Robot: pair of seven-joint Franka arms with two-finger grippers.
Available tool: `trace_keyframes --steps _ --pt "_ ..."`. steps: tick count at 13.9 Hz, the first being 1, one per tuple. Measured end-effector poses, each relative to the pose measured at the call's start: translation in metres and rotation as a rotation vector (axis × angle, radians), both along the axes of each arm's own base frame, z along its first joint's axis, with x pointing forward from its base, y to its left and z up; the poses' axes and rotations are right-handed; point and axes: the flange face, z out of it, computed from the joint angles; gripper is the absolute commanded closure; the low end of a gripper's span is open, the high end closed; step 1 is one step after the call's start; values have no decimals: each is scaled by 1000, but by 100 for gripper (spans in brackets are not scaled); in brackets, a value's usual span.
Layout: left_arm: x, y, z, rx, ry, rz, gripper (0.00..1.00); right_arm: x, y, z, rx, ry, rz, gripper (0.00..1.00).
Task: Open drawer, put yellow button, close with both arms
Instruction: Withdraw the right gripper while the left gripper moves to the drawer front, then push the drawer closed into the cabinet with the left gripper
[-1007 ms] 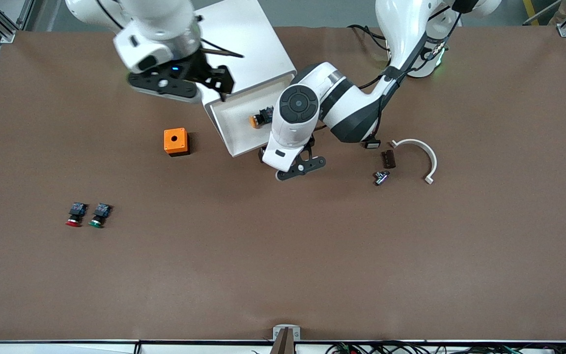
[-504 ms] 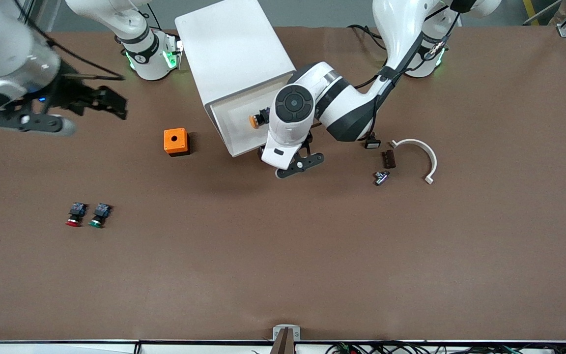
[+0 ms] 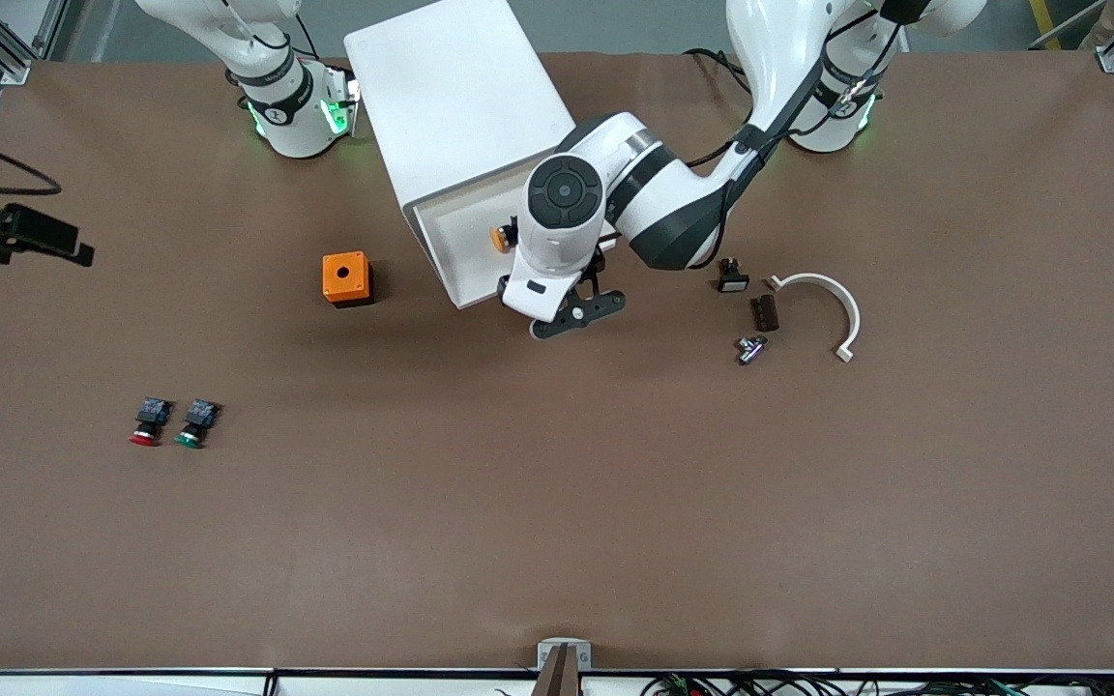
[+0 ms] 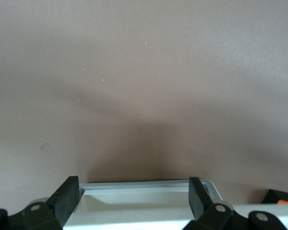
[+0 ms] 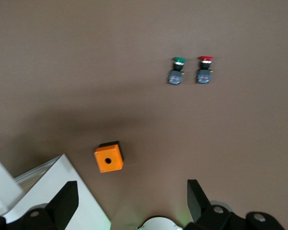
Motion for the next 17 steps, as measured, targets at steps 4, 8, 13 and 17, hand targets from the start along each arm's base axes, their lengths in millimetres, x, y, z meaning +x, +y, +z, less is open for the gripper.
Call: trace_keyframes --steps 4,8,13,17 --pt "-11 -9 0 -8 11 -20 0 25 -6 -49 -27 62 -1 0" --pt "-32 -22 -4 -18 41 -52 0 28 -16 -60 -20 78 10 0" --pt "-48 -33 -7 -54 110 -44 0 26 -37 -59 -3 72 60 0" --pt "-64 -43 -10 -70 152 -48 0 27 -39 -58 -3 67 60 0"
